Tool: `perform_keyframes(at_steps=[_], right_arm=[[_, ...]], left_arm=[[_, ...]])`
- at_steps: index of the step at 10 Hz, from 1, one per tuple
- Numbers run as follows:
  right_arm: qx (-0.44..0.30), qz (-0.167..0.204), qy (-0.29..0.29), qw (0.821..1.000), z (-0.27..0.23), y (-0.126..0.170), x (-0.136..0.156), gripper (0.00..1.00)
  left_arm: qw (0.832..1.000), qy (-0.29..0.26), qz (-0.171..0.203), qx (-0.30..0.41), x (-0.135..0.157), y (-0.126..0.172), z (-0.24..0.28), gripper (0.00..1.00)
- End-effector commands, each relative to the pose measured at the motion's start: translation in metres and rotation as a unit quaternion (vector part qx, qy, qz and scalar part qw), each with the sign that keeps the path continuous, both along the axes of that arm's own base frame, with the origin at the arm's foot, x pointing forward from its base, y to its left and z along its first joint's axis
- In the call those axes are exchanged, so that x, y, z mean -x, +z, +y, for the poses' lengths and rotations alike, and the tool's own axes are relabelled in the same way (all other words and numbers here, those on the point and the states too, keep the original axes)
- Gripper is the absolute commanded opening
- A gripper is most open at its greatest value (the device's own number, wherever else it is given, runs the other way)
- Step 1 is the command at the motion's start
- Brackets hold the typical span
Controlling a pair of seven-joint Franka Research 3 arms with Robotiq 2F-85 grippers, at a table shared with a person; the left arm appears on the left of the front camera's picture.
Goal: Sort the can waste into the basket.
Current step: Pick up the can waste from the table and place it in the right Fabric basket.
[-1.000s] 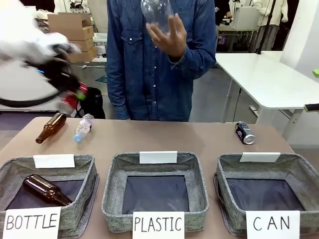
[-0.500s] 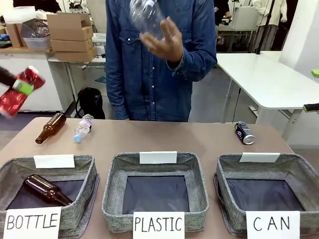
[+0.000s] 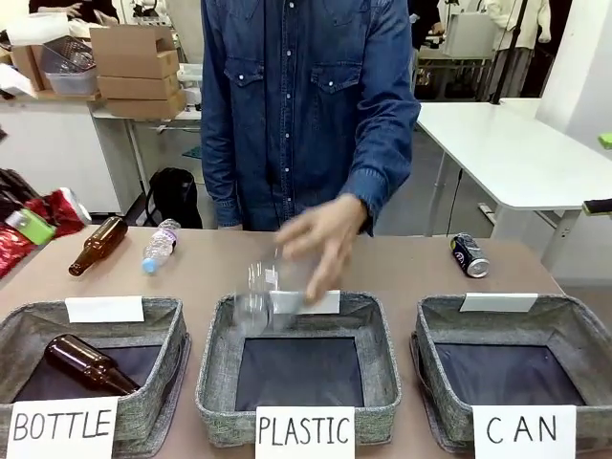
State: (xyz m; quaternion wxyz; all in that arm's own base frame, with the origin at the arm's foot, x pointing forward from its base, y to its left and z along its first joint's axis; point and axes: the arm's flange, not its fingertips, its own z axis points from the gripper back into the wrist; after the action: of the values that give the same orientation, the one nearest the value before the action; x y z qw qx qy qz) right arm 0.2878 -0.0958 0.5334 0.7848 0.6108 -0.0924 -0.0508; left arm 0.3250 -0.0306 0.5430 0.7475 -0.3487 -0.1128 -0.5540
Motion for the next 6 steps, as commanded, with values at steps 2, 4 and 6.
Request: perform_keyframes(at_steps=[2, 4, 6], right_arm=[[-0.007, -0.014, 0.003, 1.0, 0.0, 0.002, -0.002, 1.0], [-0.007, -0.014, 0.003, 1.0, 0.0, 0.002, -0.002, 1.0], [-0.007, -0.014, 0.003, 1.0, 0.0, 0.002, -0.002, 1.0]], left_arm=[[0.988, -0.137, -0.036, -0.068, -0.016, 0.001, -0.071, 0.39], [0.981, -0.145, -0.04, -0.121, -0.008, 0.002, 0.017, 0.39], [0.981, -0.134, -0.1, -0.101, 0.035, 0.001, 0.047, 0.39]])
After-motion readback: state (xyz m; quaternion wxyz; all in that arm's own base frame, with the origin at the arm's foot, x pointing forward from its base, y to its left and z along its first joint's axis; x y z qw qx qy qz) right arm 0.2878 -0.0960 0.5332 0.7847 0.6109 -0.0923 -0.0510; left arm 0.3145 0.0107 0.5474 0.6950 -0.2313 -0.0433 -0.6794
